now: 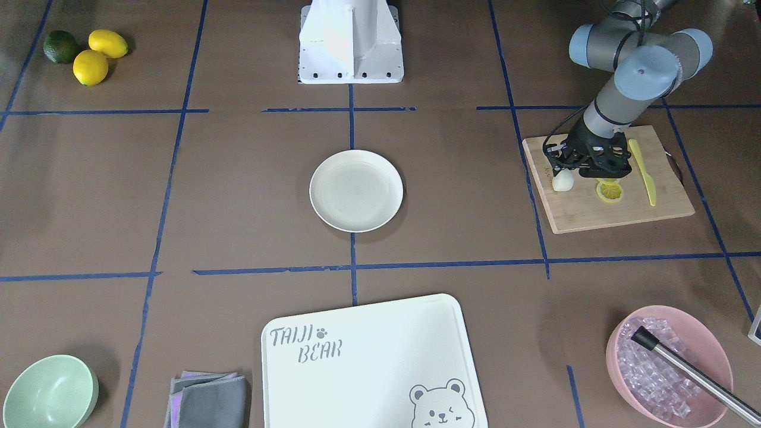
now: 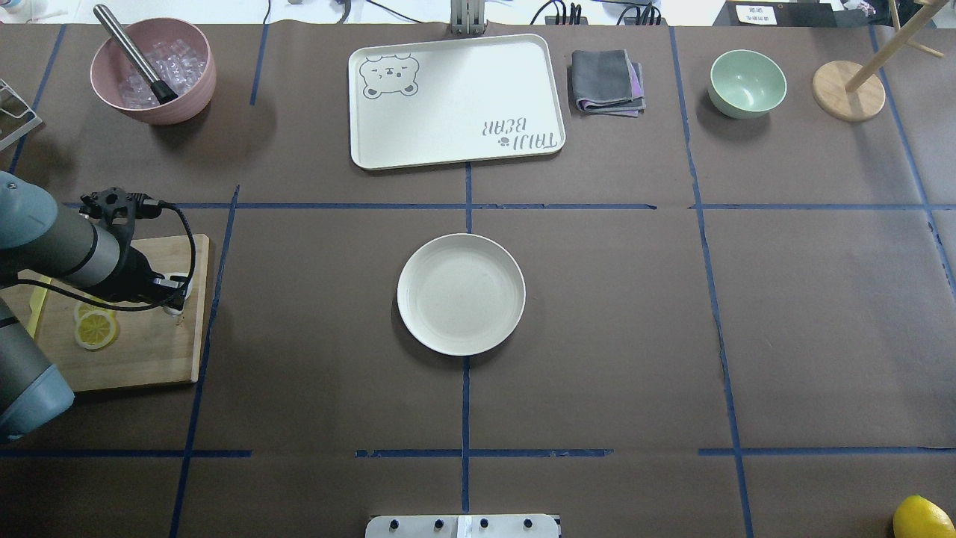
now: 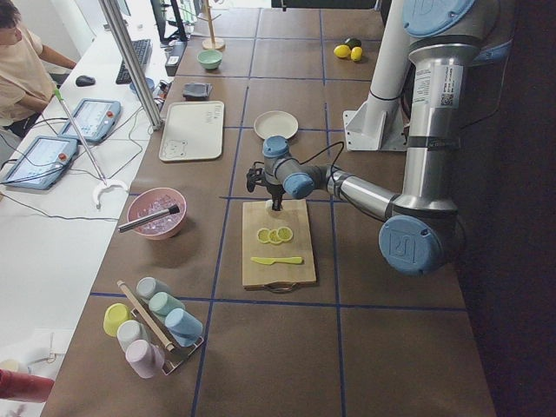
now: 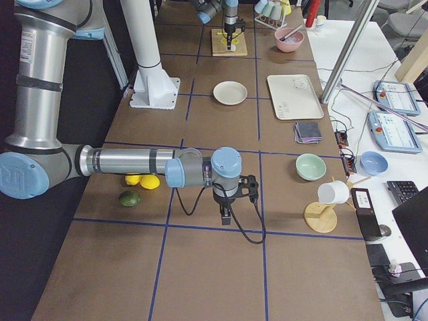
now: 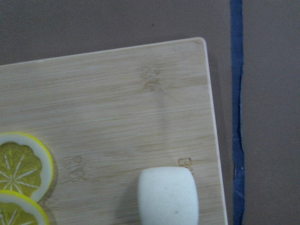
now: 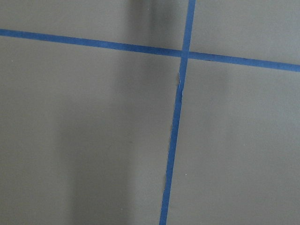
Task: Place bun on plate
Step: 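Close the left gripper on the white bun and lift it, then carry the bun with the left gripper over the white plate and lower it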
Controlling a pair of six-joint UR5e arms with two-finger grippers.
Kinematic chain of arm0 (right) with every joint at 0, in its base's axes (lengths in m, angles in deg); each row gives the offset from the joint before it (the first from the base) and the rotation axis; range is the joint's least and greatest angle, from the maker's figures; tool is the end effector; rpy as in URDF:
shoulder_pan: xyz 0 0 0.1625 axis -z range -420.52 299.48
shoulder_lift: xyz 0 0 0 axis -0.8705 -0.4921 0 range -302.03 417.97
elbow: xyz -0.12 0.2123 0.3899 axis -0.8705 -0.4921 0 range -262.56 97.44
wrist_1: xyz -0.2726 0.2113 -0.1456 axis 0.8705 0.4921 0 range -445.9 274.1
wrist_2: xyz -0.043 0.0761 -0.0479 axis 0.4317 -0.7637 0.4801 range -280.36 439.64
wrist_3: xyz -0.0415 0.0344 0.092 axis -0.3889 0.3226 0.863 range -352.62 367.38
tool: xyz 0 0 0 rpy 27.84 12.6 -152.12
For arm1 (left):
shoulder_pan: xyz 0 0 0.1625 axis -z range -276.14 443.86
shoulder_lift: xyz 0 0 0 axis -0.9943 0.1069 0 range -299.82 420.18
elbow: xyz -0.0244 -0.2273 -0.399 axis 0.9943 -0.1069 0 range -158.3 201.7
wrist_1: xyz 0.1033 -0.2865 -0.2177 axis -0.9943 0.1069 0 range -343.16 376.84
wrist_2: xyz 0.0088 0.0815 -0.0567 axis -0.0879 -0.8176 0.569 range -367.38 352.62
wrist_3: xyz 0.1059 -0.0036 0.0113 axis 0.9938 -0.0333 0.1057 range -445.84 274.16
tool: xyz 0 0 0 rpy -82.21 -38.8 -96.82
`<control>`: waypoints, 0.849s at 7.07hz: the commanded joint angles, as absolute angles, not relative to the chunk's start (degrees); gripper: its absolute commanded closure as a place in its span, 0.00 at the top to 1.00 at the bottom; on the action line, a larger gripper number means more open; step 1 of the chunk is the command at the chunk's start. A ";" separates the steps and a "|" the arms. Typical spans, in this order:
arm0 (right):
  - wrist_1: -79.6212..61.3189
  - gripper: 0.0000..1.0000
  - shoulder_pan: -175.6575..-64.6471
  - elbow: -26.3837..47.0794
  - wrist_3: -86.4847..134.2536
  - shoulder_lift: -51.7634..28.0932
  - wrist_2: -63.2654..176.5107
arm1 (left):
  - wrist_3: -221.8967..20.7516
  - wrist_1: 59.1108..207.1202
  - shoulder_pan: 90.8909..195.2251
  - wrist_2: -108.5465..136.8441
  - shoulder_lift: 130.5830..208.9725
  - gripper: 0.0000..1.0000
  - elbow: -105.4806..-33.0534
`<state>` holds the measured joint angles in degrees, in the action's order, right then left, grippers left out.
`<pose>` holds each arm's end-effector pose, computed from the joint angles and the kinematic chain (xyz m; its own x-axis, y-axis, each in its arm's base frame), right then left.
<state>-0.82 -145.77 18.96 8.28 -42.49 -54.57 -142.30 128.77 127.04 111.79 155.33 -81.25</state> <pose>0.0278 -0.3769 0.6738 0.7095 -0.1163 0.6951 0.0714 0.9931 0.0933 0.3161 -0.4083 0.5190 0.6692 0.0337 -0.7423 -0.0013 0.9990 0.0443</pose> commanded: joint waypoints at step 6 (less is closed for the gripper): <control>-0.82 1.00 -145.77 19.22 8.61 -42.49 -54.56 | -160.88 108.68 114.02 102.48 198.37 0.16 -63.00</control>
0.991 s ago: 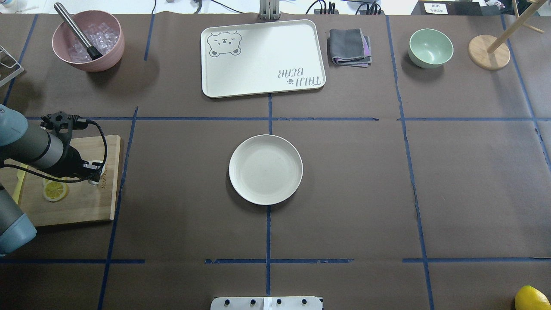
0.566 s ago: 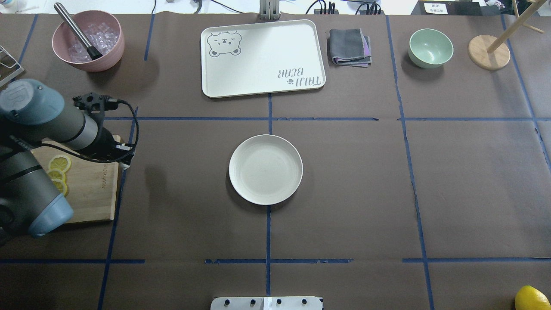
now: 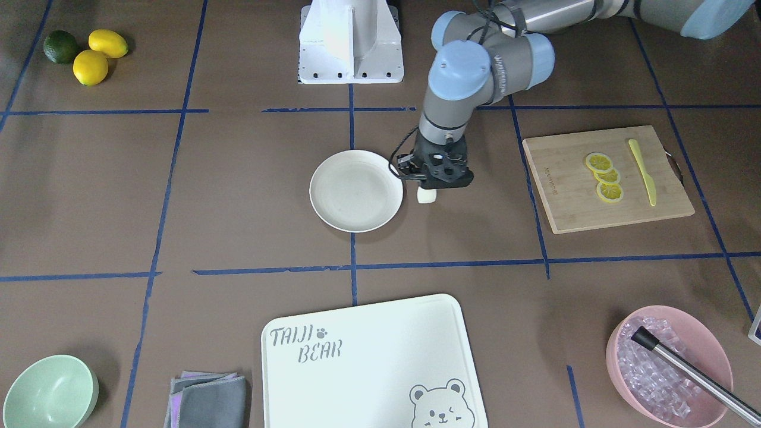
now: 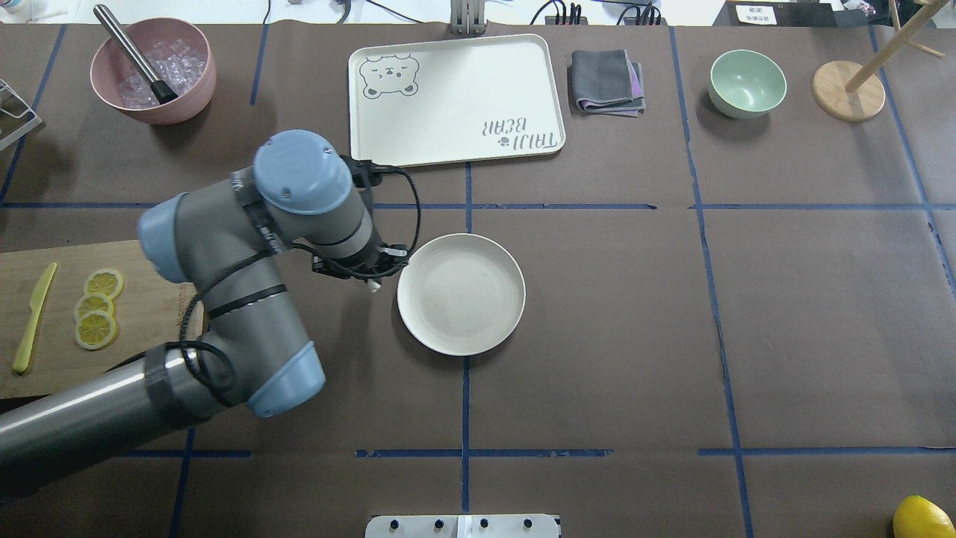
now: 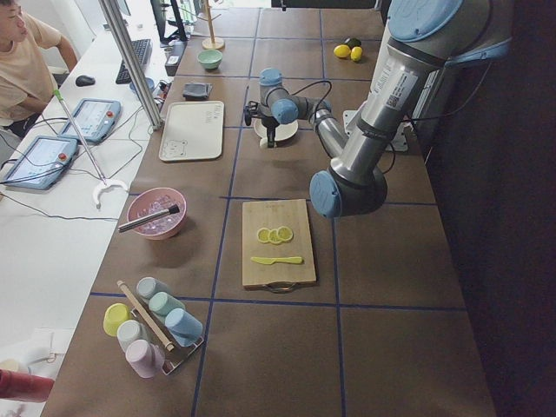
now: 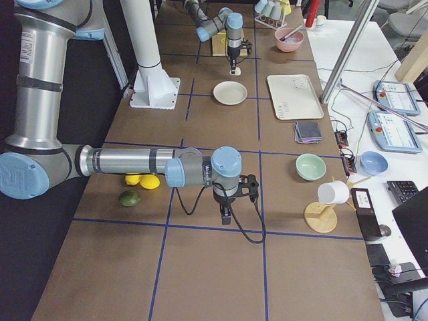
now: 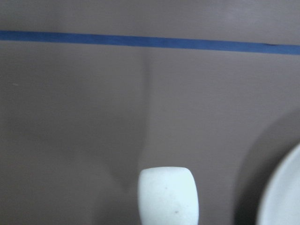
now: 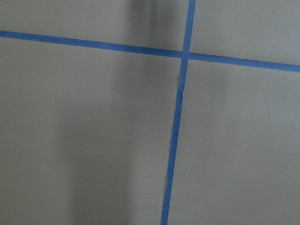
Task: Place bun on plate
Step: 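Carry the bun with the left gripper over the white plate and lower it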
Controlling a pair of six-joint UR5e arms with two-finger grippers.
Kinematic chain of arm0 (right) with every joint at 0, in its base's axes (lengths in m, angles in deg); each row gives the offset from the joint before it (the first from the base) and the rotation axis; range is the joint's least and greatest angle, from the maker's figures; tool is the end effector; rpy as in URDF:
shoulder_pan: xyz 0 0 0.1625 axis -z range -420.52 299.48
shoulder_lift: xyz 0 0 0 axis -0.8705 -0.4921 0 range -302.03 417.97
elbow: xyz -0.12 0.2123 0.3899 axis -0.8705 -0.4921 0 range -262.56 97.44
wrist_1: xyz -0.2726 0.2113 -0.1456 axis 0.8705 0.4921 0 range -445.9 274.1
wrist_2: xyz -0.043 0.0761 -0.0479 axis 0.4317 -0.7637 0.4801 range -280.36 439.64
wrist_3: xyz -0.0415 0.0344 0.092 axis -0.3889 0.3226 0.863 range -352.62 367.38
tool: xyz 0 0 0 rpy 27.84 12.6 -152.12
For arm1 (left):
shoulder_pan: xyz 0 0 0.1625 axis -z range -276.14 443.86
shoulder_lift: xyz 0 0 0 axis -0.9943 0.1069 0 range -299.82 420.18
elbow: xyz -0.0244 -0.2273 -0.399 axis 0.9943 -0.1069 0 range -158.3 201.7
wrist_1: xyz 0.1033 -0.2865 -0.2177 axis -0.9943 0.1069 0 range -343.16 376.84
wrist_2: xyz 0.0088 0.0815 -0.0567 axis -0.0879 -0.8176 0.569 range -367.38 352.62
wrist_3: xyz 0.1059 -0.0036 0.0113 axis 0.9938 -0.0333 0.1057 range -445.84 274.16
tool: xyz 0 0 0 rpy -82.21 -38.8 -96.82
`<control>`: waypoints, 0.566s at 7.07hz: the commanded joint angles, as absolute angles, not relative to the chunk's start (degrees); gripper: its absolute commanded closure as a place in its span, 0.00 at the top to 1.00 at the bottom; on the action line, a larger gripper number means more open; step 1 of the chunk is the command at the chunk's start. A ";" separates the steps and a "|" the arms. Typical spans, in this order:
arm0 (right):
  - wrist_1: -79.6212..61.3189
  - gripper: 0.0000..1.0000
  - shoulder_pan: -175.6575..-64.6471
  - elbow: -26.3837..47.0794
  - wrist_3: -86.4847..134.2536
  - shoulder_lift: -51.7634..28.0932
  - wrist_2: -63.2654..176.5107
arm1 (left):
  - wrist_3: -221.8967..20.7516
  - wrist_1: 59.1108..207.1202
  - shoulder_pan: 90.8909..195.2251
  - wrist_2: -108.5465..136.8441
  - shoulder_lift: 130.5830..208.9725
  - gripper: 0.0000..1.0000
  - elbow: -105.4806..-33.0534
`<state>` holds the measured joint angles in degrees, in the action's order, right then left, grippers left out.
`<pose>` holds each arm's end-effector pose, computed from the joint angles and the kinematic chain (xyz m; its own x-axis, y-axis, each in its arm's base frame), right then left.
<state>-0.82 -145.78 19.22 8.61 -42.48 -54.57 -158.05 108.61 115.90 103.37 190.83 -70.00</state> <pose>0.0279 -0.3773 0.6717 0.7096 -0.1138 0.6953 0.0671 0.9933 0.0940 0.5418 -0.4518 0.2780 0.6671 -0.0803 -0.7406 0.0871 0.9958 -0.0295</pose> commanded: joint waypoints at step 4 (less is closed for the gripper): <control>-0.82 1.00 -145.77 19.22 8.70 -42.40 -54.56 | -160.55 113.58 109.62 98.79 200.54 0.22 -56.63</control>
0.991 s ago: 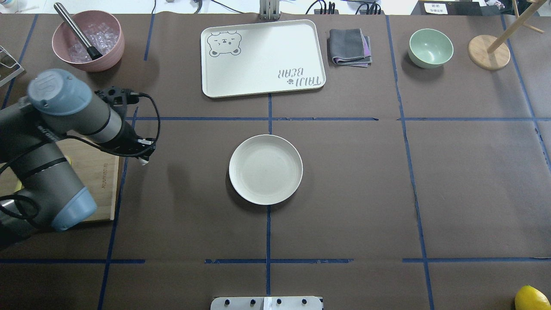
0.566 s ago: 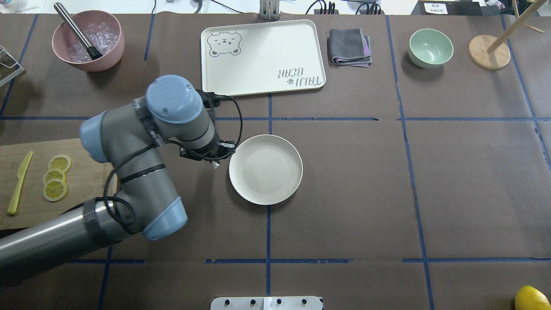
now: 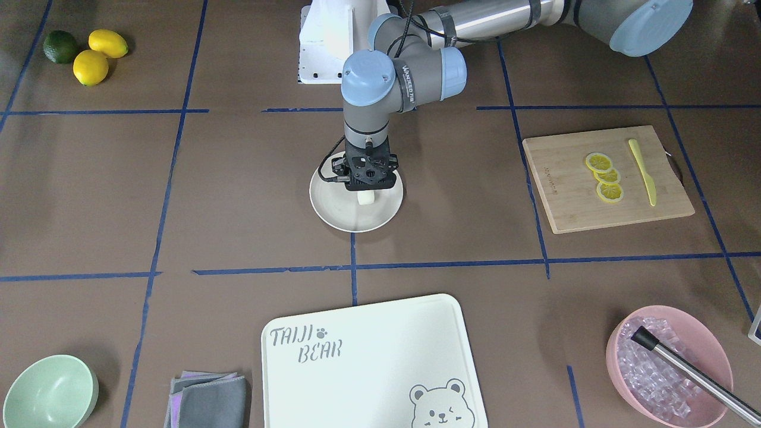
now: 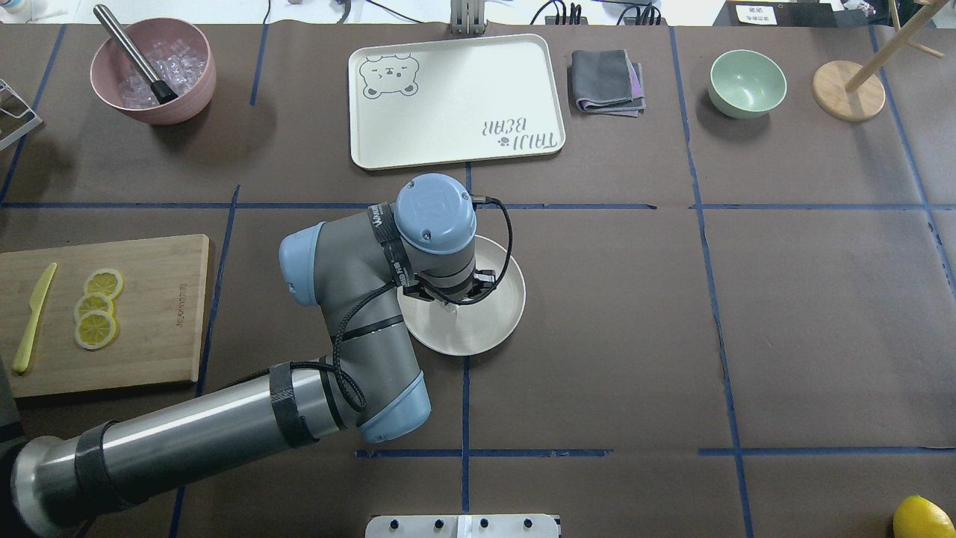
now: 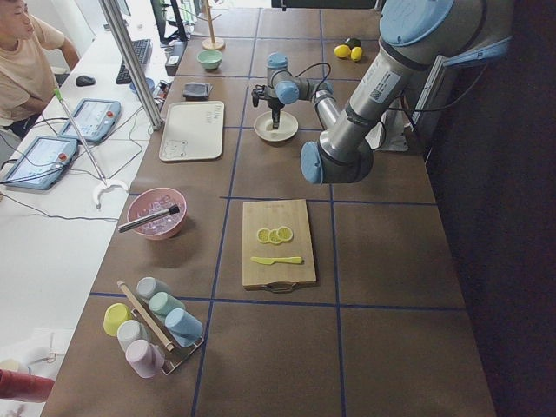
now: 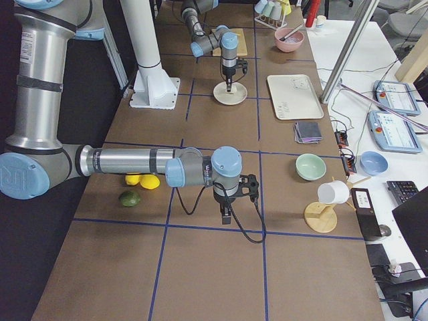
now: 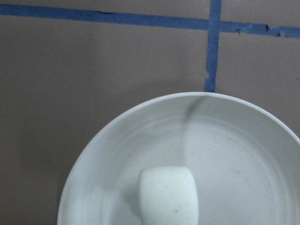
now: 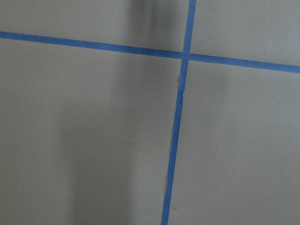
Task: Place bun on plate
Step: 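Carry the bun with the left gripper over the white plate and lower it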
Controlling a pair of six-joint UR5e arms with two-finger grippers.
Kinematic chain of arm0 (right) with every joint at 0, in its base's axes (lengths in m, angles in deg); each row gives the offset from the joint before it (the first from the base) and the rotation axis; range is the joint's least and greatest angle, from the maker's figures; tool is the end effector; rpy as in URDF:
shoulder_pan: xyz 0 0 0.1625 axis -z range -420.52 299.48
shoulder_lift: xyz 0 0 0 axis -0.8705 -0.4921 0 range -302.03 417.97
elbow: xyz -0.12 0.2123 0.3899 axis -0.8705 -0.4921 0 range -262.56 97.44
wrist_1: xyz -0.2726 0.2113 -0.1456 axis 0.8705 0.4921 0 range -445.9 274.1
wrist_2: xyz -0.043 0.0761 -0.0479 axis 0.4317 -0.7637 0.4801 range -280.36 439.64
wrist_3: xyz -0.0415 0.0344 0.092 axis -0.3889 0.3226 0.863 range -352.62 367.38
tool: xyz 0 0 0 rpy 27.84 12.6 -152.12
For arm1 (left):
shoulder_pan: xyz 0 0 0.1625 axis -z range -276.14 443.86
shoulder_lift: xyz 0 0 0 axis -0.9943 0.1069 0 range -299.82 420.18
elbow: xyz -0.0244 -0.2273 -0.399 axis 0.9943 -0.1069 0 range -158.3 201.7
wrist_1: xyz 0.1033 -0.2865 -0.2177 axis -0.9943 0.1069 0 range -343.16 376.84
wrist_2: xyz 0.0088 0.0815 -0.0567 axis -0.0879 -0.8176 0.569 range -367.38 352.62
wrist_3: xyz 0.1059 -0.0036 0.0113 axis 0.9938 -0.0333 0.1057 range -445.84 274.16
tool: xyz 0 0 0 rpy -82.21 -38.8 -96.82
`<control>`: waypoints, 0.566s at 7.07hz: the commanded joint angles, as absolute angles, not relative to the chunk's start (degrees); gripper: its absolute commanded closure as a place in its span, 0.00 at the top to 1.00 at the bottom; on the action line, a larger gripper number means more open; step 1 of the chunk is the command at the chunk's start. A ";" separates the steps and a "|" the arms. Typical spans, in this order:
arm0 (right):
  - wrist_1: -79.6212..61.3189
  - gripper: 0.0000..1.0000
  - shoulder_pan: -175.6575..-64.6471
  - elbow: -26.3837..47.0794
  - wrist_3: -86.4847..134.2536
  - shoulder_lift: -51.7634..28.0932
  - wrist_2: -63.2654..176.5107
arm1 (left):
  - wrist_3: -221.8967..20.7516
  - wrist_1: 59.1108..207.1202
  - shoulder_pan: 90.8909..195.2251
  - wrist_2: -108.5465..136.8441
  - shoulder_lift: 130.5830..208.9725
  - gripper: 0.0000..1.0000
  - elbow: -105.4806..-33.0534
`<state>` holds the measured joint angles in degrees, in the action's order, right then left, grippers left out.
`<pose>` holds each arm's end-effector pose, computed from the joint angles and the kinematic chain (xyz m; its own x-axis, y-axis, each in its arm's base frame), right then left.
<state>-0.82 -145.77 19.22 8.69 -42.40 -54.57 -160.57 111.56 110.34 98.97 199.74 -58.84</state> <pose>0.0278 -0.3780 0.6712 0.7096 -0.1135 0.6954 0.0663 0.9933 0.0945 0.6344 -0.4315 0.2379 0.6784 -0.0555 -0.7326 0.0740 0.9972 -0.0070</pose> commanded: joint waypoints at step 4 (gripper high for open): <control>-0.82 1.00 -145.77 19.13 8.70 -42.31 -54.56 | -160.29 115.36 109.70 97.05 200.72 0.97 -56.08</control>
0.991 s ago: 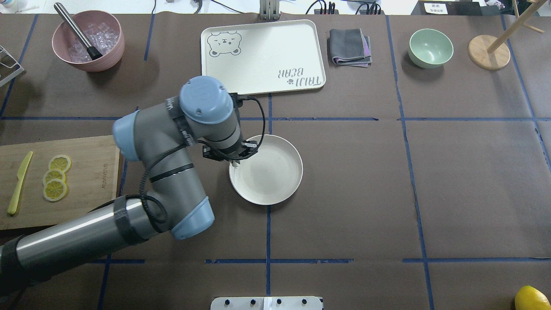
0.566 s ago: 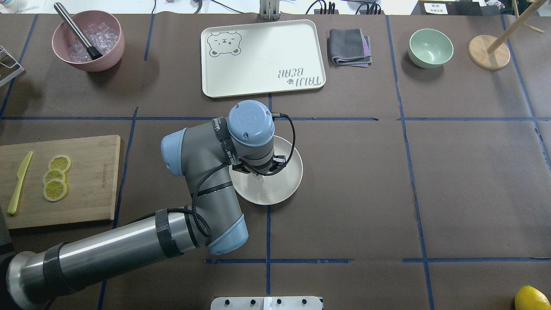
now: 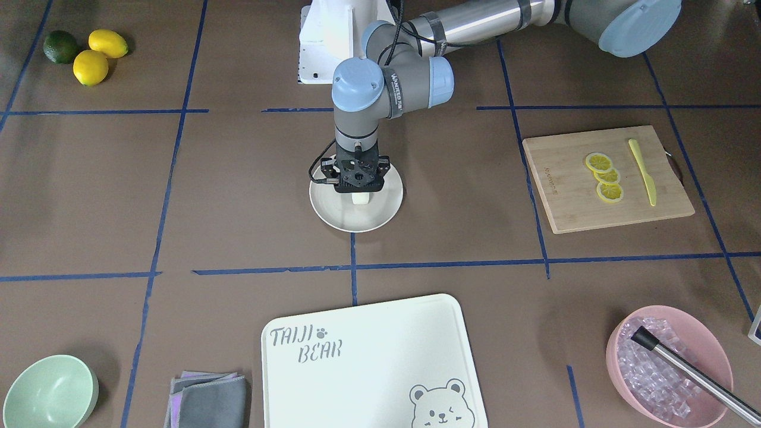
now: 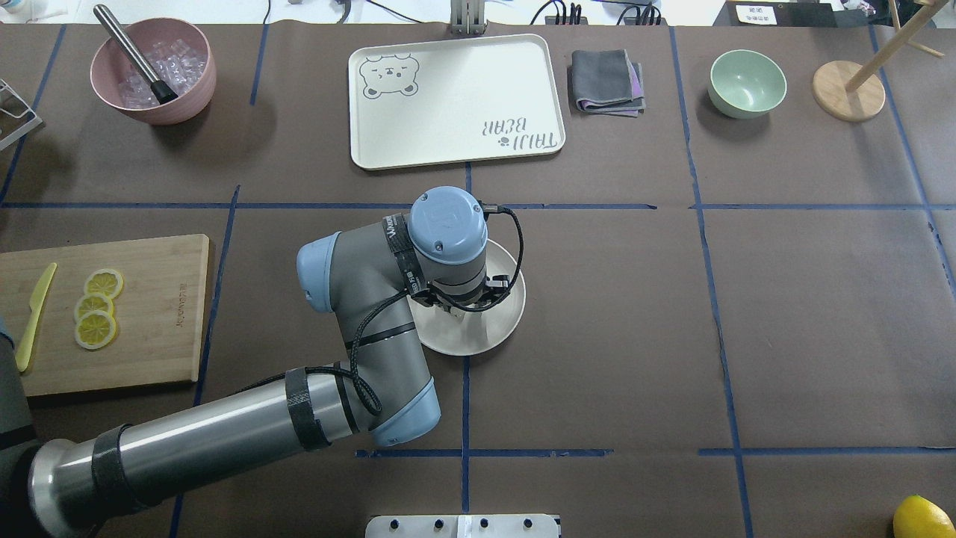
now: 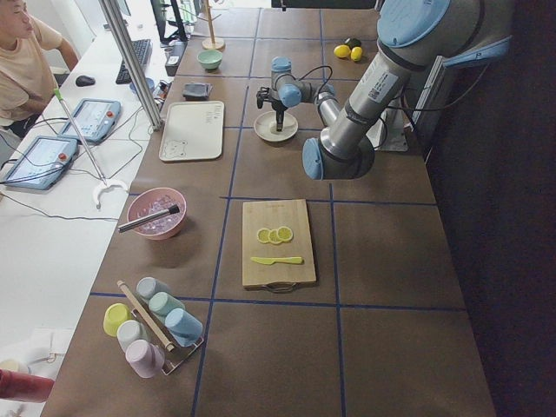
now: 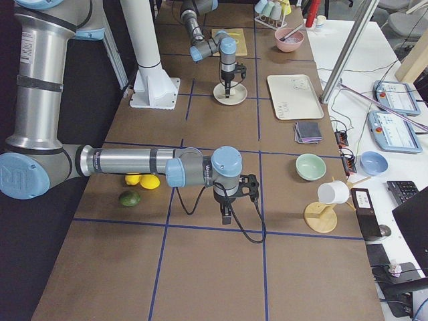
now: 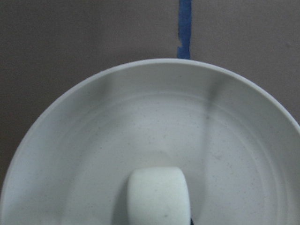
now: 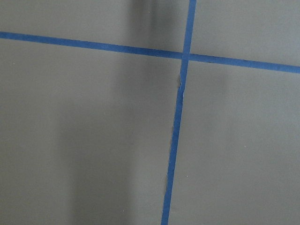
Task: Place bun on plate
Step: 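Carry the bun with the left gripper over the white plate and lower it, then open the left gripper to release the bun onto the plate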
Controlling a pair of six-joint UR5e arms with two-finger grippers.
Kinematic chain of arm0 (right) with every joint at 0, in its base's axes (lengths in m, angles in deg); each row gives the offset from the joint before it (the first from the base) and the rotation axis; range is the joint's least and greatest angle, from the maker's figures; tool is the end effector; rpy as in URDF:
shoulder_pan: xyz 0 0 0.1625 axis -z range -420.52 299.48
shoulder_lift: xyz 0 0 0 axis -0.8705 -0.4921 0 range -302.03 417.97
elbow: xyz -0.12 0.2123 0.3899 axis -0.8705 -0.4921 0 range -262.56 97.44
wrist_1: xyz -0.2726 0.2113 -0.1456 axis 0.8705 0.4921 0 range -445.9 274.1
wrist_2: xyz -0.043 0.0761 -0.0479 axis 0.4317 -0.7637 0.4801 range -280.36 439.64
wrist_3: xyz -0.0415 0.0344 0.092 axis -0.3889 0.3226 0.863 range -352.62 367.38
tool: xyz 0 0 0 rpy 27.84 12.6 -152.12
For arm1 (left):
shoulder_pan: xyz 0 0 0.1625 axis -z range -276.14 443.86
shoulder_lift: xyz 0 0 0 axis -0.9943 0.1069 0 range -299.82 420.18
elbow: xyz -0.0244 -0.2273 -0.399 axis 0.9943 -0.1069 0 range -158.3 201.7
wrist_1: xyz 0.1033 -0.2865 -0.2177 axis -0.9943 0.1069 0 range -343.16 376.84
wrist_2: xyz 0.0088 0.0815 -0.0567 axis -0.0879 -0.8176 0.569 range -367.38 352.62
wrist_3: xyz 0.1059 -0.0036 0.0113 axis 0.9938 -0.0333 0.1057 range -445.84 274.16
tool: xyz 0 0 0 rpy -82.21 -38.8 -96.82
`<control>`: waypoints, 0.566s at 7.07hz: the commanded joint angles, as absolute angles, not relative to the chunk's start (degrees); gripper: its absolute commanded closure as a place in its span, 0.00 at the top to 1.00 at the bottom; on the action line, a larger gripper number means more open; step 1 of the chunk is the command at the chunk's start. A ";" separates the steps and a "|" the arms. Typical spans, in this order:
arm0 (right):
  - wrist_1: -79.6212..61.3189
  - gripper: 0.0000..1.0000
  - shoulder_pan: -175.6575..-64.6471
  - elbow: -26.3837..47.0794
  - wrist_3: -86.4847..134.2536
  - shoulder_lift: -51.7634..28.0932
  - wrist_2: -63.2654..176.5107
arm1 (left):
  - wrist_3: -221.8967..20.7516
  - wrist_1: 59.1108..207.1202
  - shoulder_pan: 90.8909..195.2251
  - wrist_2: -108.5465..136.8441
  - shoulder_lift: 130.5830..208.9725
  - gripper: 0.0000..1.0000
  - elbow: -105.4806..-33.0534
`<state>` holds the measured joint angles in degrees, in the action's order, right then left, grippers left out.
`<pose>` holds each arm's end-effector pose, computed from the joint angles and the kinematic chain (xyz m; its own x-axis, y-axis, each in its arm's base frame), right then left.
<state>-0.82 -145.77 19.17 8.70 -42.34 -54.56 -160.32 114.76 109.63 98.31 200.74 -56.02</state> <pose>0.0277 -0.3785 0.6712 0.7097 -0.1134 0.6953 0.0661 0.9933 0.0945 0.6504 -0.4301 0.2371 0.6655 -0.0351 -0.7455 0.0669 0.9977 0.0127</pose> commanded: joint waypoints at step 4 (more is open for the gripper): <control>-0.82 1.00 -145.77 19.13 8.70 -42.31 -54.48 | -155.57 113.35 114.77 100.59 196.10 0.99 -63.07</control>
